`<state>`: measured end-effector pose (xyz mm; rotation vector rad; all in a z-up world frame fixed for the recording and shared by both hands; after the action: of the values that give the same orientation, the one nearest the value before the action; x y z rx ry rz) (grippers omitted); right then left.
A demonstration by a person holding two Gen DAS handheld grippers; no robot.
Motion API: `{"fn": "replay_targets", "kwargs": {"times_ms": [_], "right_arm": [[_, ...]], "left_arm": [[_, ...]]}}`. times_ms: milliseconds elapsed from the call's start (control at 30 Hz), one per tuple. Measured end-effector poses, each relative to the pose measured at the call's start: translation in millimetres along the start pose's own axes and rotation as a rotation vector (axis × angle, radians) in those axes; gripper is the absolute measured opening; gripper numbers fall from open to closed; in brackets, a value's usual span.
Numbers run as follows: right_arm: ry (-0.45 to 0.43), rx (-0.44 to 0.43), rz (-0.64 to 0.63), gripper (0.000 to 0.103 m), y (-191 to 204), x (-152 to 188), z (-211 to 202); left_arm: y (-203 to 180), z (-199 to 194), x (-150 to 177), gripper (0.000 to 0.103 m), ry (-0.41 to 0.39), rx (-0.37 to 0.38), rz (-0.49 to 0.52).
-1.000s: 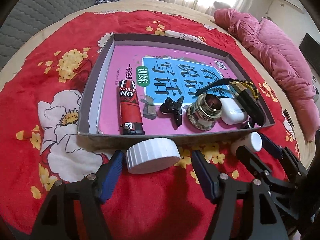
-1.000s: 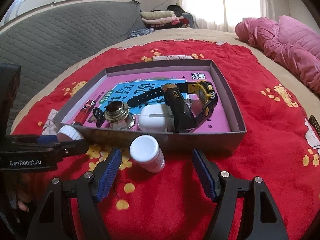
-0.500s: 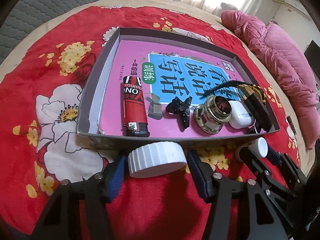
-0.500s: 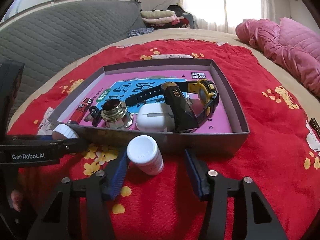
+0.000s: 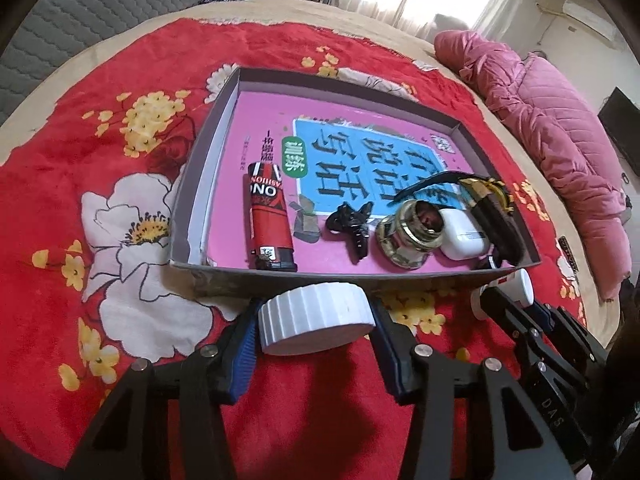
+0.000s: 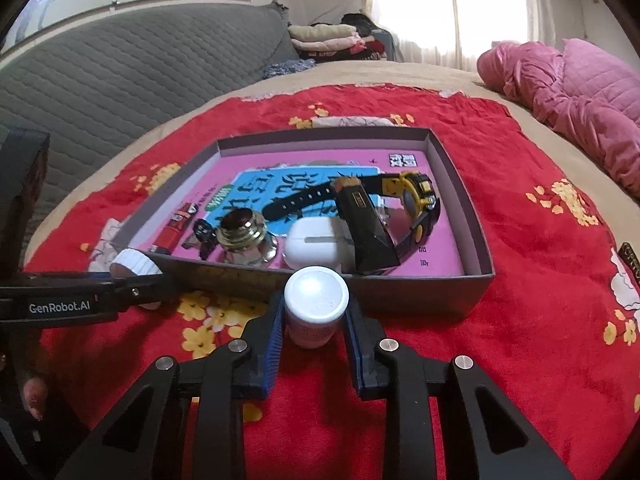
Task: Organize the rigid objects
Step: 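Close the right tool on the pill bottle while the left tool closes on the white cap, then carry the pill bottle into the box with the right tool while the left tool carries the cap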
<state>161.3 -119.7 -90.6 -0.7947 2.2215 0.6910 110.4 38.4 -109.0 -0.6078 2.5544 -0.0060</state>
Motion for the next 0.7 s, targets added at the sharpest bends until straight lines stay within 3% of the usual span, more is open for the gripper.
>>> {"fn": "replay_targets", "kwargs": {"times_ms": [700], "right_arm": [[-0.167, -0.049, -0.088, 0.028, 22, -36, -40]], "left_arm": [[2, -35, -35, 0.051, -0.127, 0.009, -0.002]]}}
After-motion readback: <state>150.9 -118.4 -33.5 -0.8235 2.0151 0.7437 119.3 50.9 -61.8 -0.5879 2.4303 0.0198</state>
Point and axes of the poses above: each gripper's, at about its wrist camera, not at the fingertips, and z roughly the way its jaws point, y to its left, x to its underside, the point moved 9 cm from there along z, roughly the way its jaws point, and after that the axes turned 9 degrees about -x, right-handed, at the moved point
